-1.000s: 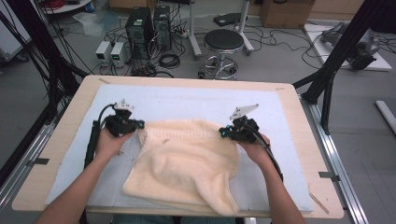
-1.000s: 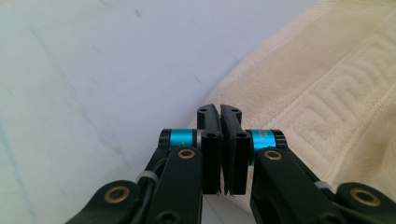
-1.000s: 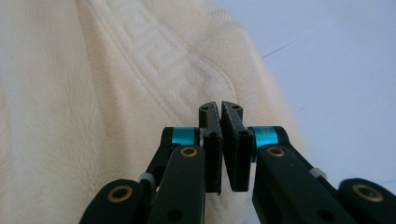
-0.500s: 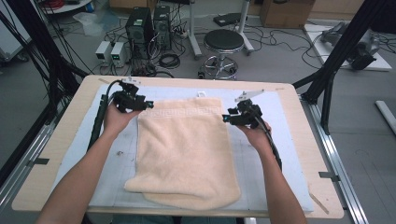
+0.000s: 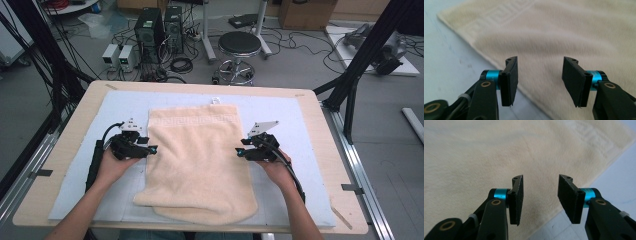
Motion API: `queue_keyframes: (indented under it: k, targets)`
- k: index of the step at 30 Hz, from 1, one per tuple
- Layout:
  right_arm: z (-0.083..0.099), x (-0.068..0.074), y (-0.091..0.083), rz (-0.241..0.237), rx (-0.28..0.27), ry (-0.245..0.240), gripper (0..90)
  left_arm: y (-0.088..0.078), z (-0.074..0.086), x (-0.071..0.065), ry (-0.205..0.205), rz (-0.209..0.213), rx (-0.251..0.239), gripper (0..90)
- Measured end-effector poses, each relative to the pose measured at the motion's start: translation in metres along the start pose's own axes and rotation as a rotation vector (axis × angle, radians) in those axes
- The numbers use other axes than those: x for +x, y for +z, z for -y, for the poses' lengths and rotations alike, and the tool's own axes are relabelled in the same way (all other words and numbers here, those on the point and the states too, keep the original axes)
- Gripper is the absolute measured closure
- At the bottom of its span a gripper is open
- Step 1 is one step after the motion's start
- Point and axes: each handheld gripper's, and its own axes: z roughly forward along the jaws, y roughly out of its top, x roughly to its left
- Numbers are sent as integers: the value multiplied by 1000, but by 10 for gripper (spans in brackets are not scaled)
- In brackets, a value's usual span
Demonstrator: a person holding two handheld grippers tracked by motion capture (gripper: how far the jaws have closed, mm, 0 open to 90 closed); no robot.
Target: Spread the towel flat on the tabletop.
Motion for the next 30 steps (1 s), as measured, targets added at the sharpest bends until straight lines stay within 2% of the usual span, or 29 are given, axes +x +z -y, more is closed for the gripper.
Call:
queue_keyframes:
  k: [1,3,4,5,6,7,10,11,14,18,25,26,28,30]
  targets:
    - [2,-2,3,8,11,15,566,2,4,1,-9,-7,13,505]
    - [5,-6,10,17,30,31,586,8,8,5,-37,3,79,548]
    - [7,-8,15,20,38,39,598,11,8,6,-45,8,93,566]
    - [8,-10,19,19,56,46,612,12,8,6,-49,-6,70,582]
    - [10,-12,22,6,43,65,633,12,8,6,-43,-2,73,649]
    - [10,-14,22,-1,43,86,661,13,8,5,-31,-11,70,669]
    - [10,-16,21,-8,39,97,762,16,7,4,-41,17,51,819]
    - [10,-16,21,-8,38,96,788,17,6,2,-38,8,49,848]
    - [11,-18,19,-4,43,96,854,19,4,3,-50,-9,44,861]
    - [12,-19,16,10,54,101,860,22,-2,10,-62,-47,49,866]
    - [12,-19,14,16,56,112,860,29,-22,23,-73,-105,42,867]
    - [11,-19,15,22,56,113,860,28,-25,27,-82,-108,50,867]
    - [11,-20,15,28,51,118,859,29,-28,31,-101,-124,28,867]
    - [11,-21,16,31,45,120,845,29,-30,32,-111,-121,22,866]
